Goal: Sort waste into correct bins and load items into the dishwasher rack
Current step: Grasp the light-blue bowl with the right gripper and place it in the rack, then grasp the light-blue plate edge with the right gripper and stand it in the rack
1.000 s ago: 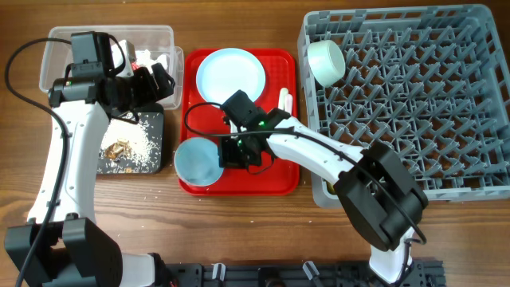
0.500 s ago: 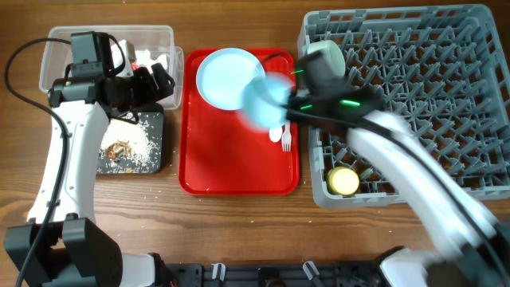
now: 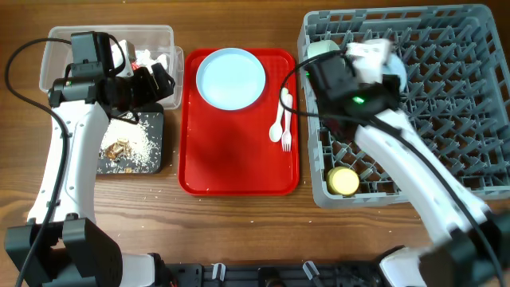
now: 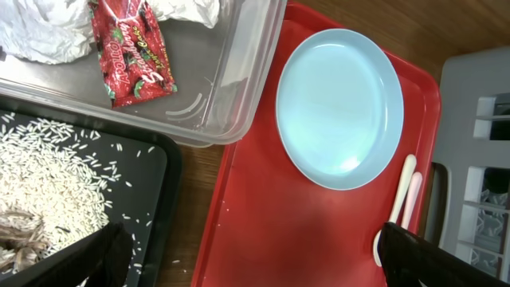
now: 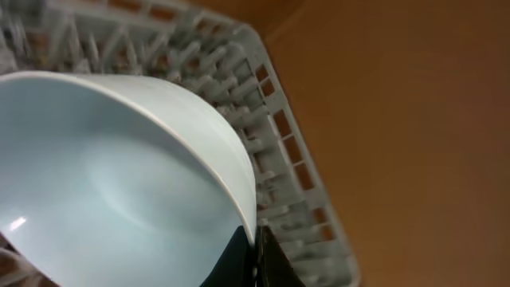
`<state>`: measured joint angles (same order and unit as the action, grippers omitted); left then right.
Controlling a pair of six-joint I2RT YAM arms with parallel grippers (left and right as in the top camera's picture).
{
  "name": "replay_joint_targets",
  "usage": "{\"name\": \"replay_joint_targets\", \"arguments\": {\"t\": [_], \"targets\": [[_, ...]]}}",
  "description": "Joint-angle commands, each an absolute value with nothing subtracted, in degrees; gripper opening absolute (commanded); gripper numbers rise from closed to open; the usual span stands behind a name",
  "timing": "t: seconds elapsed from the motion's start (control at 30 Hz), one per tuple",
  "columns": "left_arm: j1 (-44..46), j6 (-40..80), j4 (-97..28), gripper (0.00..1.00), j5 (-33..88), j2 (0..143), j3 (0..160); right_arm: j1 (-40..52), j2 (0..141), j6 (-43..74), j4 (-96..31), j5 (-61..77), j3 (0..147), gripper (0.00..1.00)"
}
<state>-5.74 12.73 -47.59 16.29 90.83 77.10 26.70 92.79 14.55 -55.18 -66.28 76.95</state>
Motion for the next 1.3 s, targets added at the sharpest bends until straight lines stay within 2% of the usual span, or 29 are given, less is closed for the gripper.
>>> {"name": "replay_joint_targets", "arguments": {"t": [0.0, 0.43, 0.53, 0.57, 0.67, 1.07, 1.2, 1.27], "targets": [[-6.0, 12.4, -47.6, 1.00, 16.0, 90.0, 77.3, 27.5, 98.2, 7.5, -54.2, -71.1, 76.6, 0.04], [-6.0, 12.4, -47.6, 1.00, 16.0, 90.0, 77.3, 33.3, 102.3, 7.3, -54.1, -59.7, 76.5, 0.06], [-6.0, 12.4, -47.6, 1.00, 16.0, 90.0, 77.3, 34.2, 102.3, 2.5, -54.0, -52.9, 76.5, 0.28], [-6.0, 12.4, -47.6, 1.00, 16.0, 90.0, 77.3, 34.5, 102.3, 2.5, -54.1, -50.9, 76.5, 0.44], [-6.0, 12.4, -47.6, 1.00, 16.0, 90.0, 77.3, 35.4, 102.2, 2.5, -54.1, -47.7, 76.7, 0.59], [-6.0, 12.4, -47.6, 1.00, 16.0, 90.0, 77.3, 40.4, 97.8, 3.1, -53.3, -43.4, 77.8, 0.81], [-6.0, 12.4, -47.6, 1.00, 16.0, 90.0, 77.3, 40.4, 94.3, 2.9, -43.2, -35.5, 78.1, 1.00], [-6.0, 12.4, -47.6, 1.00, 16.0, 90.0, 77.3, 40.4, 93.3, 3.0, -35.7, -25.0, 78.1, 1.00]]}}
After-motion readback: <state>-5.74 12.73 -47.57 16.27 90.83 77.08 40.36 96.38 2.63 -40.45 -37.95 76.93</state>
